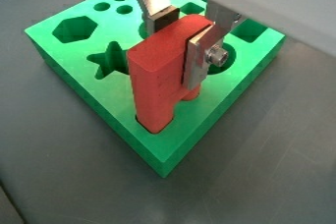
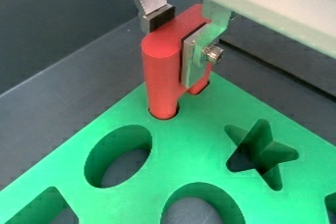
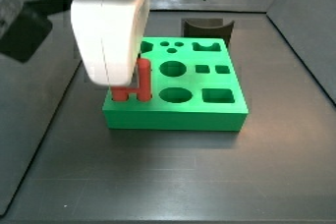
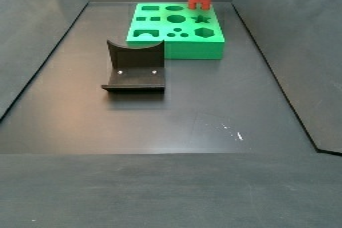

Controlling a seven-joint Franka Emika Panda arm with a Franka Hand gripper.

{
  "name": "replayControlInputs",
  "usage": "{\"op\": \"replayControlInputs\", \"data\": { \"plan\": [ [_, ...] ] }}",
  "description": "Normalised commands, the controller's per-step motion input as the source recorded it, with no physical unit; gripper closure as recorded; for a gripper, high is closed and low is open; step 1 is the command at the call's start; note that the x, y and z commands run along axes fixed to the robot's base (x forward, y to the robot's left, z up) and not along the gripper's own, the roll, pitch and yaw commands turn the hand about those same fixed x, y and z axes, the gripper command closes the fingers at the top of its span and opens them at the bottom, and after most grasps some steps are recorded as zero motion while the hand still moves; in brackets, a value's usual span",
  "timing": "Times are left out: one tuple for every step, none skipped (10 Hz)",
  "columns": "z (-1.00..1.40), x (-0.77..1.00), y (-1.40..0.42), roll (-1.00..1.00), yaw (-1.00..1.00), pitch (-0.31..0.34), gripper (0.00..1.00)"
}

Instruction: Insert the square-circle object.

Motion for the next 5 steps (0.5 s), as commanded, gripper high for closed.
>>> {"op": "replayControlInputs", "data": {
  "plan": [
    [-0.33, 0.00, -0.05, 0.01, 0.00, -0.103, 1.00],
    [-0.19, 0.00, 0.00, 0.00, 0.00, -0.093, 1.00],
    [-0.05, -0.04, 0.00, 0.00, 0.00, -0.094, 1.00],
    [-0.04, -0.01, 0.00, -0.03, 0.00, -0.067, 1.00],
    [0.00, 0.00, 0.00, 0.01, 0.00, 0.000, 1.00]
  ]
}}
